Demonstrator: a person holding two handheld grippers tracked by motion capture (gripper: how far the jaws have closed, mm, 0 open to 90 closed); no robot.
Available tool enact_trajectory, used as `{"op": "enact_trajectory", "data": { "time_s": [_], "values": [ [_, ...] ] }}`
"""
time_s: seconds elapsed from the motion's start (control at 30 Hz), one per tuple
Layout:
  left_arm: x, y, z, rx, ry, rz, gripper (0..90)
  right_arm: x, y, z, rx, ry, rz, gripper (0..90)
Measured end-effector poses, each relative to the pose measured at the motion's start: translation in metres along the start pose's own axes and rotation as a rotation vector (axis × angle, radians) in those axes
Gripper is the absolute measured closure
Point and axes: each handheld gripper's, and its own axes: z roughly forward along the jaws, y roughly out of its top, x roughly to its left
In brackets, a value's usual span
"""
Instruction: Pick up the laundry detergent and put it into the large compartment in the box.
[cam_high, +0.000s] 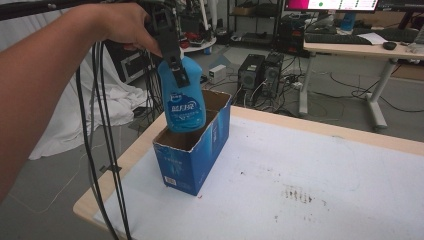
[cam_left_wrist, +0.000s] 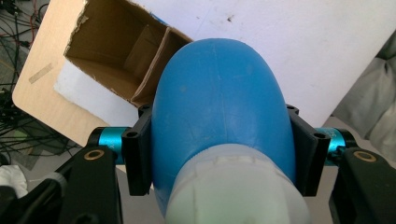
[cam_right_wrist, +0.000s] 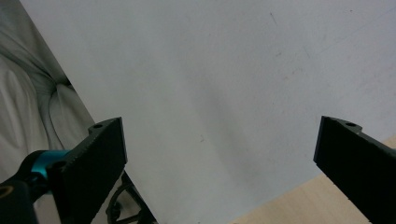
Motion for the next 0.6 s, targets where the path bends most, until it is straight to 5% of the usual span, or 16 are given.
{"op": "enact_trajectory", "data": {
  "time_s": [0.6],
  "values": [
    [0.003,-0.005,0.073,0.057,-0.021,0.051,37.5,-0.001,0.001,0.006,0.007,0.007,0.004,1.6]
  ]
}}
